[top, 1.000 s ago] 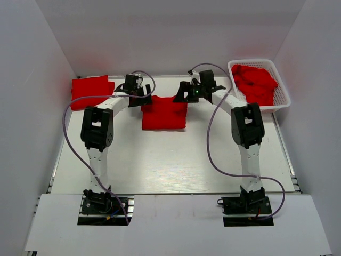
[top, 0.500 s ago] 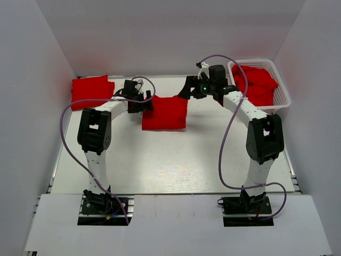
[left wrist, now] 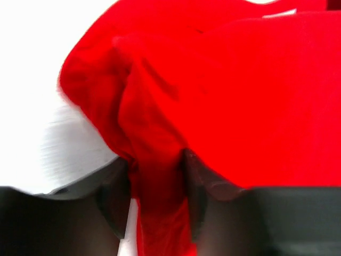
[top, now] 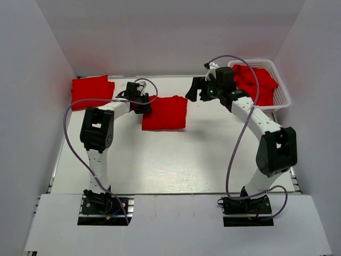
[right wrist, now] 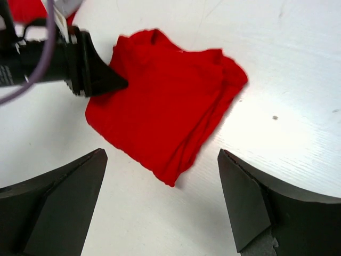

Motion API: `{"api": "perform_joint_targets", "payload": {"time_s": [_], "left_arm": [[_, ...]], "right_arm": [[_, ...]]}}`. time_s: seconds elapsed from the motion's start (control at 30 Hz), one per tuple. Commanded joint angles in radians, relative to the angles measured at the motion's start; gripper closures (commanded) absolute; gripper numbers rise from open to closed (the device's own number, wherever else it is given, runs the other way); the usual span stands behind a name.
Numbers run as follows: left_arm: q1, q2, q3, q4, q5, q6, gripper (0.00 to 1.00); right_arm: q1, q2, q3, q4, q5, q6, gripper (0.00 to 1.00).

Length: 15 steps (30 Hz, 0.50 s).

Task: Fold and stack the t-shirts
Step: Fold the long partially folded tshirt into a neat square, then put the neatly folded tshirt into the corner of the board with the left arm

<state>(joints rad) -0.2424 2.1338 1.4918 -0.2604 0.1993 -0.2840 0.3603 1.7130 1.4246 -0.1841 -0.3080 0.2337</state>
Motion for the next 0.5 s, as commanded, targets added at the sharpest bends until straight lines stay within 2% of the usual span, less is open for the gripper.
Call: {"api": "perform_joint_targets", "payload": {"time_s": [0.0,0.2,0.27,0.37,0.47], "left_arm": [[-0.009,0.005,-0.036,-0.011,0.057,0.026,0.56],[-0.009,-0.031,-0.048,0.044,0.156,0.046,1.0],[0.009,-0.057,-0.039,0.085,0.218,0.071,1.0],[0.009,-0.107,-0.039,0.108,0.218,0.115,1.0],[0.009,-0.173,-0.025,0.096,0.134,0.157,1.0]], "right_arm": [[-0.003,-0.087,-0.027,0.017,0.09,-0.024,0.1],[-0.006,-0.185,-0.111,0.029,0.283,-0.026,0.1],[-0.004,-0.223,-0.124,0.026,0.357,-0.028,0.1],[-0.006,-0.26,-0.158,0.012,0.452,-0.028,0.1],[-0.007,-0.297,-0.196,0.005,0.492,-0.028,0.1]]}}
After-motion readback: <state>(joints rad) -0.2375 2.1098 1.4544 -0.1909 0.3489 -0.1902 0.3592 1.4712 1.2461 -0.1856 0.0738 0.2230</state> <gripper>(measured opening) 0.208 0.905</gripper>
